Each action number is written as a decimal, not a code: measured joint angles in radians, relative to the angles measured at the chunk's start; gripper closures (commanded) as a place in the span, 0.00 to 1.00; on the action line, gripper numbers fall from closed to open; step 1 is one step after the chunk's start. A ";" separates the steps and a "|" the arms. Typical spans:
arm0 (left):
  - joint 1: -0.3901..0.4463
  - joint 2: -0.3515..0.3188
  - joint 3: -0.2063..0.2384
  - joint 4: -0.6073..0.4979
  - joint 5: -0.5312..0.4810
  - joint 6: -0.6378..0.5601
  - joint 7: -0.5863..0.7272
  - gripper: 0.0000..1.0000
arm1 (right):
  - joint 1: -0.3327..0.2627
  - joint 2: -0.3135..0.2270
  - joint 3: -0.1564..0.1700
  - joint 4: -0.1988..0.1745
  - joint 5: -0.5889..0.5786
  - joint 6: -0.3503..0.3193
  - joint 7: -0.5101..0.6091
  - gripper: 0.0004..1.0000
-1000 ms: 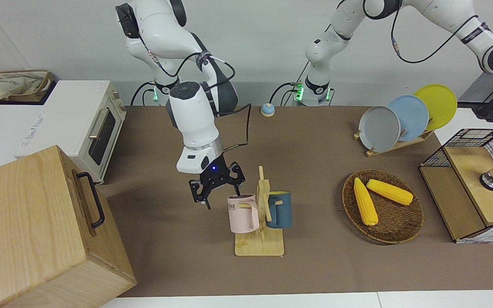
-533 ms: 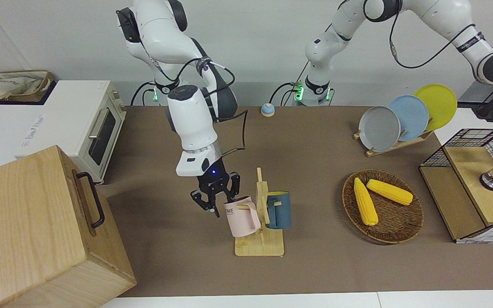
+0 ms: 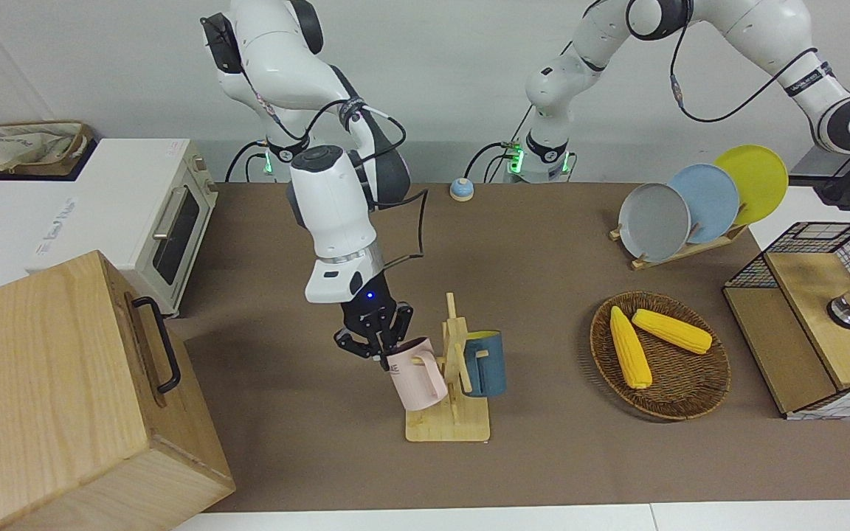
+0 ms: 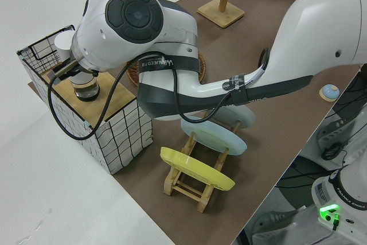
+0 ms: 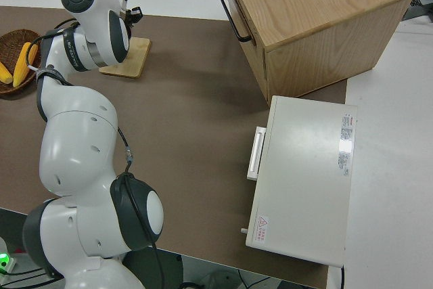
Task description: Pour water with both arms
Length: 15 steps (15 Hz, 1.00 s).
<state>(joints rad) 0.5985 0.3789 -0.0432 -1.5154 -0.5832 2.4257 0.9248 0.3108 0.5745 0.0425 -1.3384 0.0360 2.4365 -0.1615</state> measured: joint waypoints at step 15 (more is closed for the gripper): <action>-0.036 0.018 -0.002 0.025 0.083 -0.009 -0.146 1.00 | -0.114 -0.097 -0.026 0.016 -0.103 -0.237 -0.033 1.00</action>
<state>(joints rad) 0.5625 0.3968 -0.0451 -1.4902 -0.5002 2.4162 0.7785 0.1965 0.4772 0.0164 -1.3220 -0.0672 2.1991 -0.1941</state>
